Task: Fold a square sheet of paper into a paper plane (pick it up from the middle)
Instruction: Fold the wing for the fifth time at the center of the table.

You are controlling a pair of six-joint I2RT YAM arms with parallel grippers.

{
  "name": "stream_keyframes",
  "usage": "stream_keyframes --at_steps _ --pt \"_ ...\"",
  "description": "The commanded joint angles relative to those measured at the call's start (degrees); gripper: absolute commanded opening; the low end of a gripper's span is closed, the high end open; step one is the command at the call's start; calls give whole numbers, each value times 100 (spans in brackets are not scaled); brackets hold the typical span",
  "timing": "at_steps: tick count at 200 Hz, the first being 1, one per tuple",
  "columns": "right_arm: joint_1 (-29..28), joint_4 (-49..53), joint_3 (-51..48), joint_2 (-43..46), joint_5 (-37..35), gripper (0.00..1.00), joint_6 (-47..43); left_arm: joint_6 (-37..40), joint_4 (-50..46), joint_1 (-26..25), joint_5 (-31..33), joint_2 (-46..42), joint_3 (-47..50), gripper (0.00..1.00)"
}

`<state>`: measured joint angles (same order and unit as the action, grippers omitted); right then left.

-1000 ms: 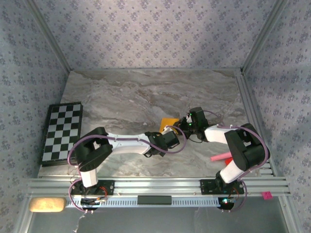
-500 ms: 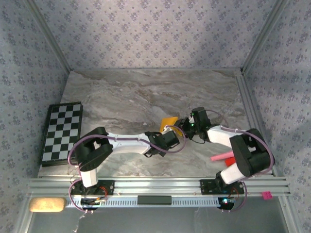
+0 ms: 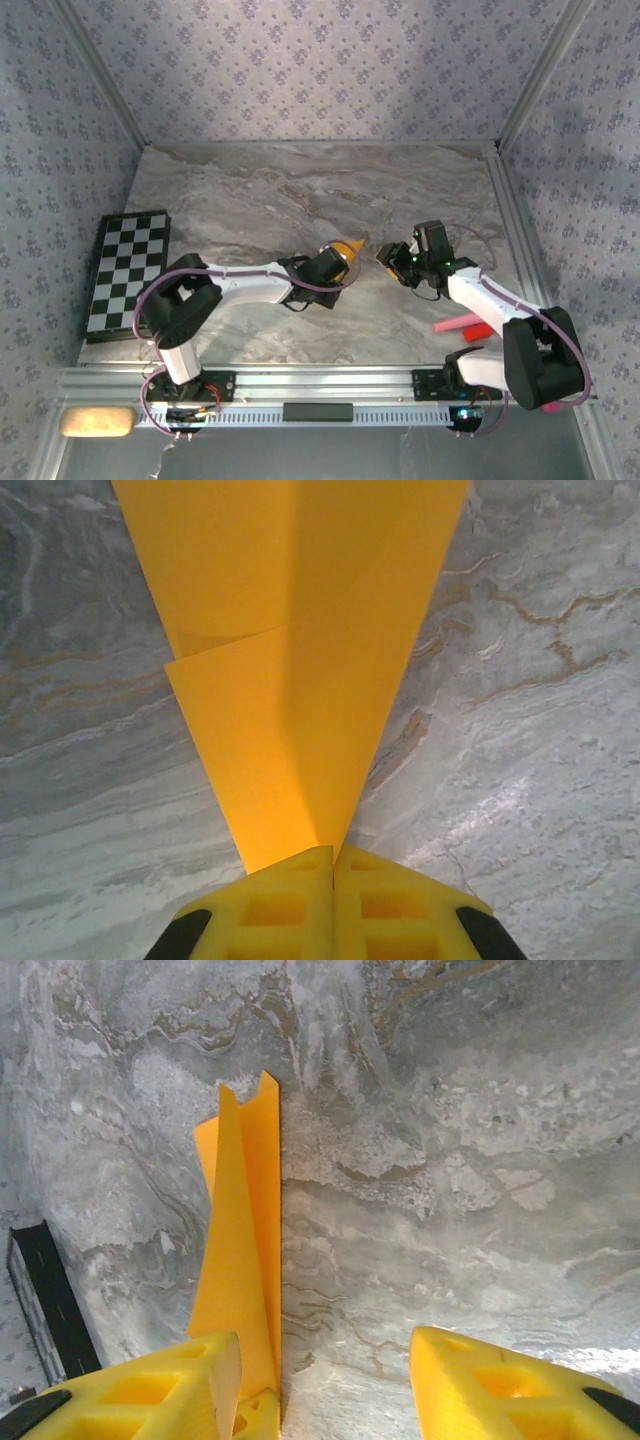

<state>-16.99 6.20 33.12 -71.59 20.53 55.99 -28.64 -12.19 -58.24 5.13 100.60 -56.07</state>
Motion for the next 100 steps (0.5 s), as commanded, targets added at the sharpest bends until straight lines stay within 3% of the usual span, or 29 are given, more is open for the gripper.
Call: stream_keyframes --at_steps 1,61,100 --pt "-8 206 -122 84 -82 48 -158 -177 473 119 -782 -260 172 0" --pt "-471 -252 -314 363 -801 43 -419 -535 1565 523 -1859 -286 717 0" --pt "-515 -438 -298 255 -324 37 -690 -617 1768 701 -2591 -57 616 0"
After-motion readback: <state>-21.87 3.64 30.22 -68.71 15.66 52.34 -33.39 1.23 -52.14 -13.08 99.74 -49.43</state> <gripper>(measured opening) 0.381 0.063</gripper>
